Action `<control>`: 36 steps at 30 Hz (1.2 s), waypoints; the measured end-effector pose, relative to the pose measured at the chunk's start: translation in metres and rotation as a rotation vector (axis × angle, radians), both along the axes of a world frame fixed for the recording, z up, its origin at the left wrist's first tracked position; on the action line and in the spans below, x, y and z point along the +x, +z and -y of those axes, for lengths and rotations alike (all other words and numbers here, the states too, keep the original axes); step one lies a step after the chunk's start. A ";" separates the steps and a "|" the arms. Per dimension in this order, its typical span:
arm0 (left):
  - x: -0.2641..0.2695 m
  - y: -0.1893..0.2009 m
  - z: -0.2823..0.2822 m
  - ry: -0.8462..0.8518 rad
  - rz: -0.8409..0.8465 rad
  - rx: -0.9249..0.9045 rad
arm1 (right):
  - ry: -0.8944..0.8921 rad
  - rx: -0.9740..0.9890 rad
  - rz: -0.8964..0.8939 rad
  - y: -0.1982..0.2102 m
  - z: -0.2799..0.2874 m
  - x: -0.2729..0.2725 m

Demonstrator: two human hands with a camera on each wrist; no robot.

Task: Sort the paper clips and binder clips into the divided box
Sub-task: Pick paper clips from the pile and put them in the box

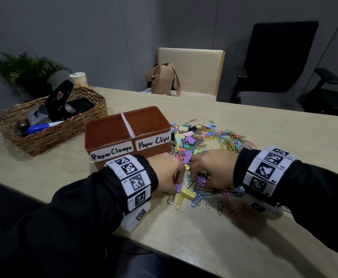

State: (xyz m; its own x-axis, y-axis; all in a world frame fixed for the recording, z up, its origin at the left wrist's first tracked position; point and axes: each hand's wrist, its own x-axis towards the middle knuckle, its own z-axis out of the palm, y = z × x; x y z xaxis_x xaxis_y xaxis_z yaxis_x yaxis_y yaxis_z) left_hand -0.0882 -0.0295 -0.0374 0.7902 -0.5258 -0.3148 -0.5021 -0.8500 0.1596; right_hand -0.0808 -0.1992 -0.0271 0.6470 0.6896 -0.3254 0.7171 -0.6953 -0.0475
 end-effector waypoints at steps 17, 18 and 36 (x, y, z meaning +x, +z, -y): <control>0.011 0.003 -0.044 0.248 0.189 0.031 | -0.297 0.557 -0.184 0.006 0.007 0.005; 0.009 0.003 -0.041 0.214 0.221 -0.009 | -0.326 0.579 -0.177 0.008 0.007 0.007; -0.014 0.004 0.019 -0.004 0.140 -0.014 | -0.373 0.413 0.032 0.002 0.004 0.023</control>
